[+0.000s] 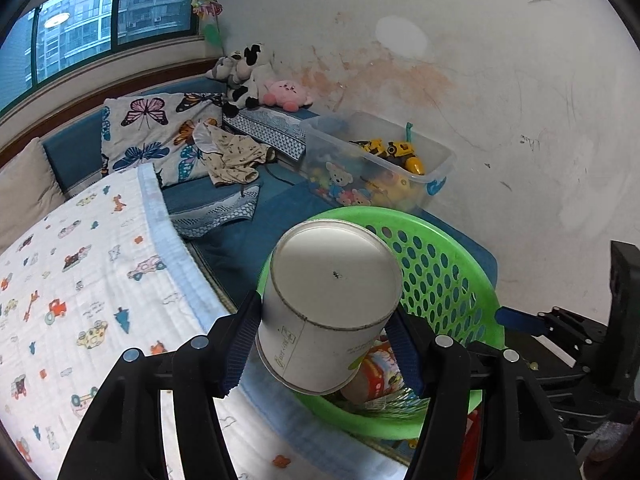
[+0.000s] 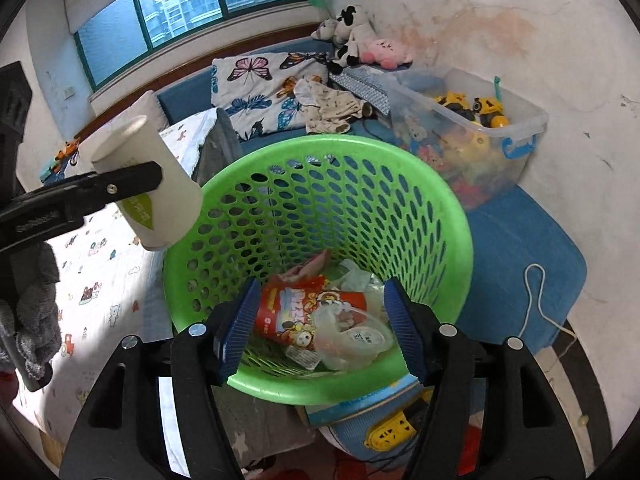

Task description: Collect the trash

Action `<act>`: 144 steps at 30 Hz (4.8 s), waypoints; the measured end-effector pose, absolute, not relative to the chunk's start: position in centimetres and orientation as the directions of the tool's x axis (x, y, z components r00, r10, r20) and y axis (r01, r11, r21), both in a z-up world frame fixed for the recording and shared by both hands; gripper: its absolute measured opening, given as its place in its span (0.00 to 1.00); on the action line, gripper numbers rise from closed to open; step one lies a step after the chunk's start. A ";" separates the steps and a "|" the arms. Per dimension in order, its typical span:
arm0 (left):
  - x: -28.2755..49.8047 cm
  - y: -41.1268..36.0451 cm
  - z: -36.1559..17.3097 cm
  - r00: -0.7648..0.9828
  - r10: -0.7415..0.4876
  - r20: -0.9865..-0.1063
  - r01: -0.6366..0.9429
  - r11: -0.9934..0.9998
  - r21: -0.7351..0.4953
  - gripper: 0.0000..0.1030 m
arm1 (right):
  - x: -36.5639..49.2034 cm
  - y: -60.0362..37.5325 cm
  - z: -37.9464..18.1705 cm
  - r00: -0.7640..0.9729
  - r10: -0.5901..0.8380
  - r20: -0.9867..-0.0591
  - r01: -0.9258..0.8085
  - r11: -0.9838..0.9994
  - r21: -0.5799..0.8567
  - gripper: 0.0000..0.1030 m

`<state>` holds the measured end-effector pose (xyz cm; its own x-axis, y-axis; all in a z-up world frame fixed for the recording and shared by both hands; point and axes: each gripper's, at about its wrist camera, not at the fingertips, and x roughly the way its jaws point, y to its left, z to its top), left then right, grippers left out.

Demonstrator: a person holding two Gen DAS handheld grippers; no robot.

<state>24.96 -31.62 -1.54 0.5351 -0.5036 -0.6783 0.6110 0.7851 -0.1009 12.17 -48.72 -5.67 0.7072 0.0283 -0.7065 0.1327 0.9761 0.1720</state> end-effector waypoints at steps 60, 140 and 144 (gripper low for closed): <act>19.3 -21.1 1.4 0.634 -0.465 -0.618 0.527 0.844 -0.094 0.84 | 9.2 -40.7 -2.0 0.754 0.071 -0.653 0.079 0.977 0.198 0.83; 7.3 -1.3 -0.6 0.797 -0.168 -0.581 0.125 0.986 -0.114 0.92 | 4.2 -28.9 -0.9 0.757 0.152 -0.635 -0.103 0.988 0.113 0.93; 7.3 -1.3 -0.6 0.797 -0.167 -0.581 0.123 0.986 -0.115 0.92 | 4.2 -28.8 -0.9 0.756 0.156 -0.635 -0.109 0.988 0.112 0.93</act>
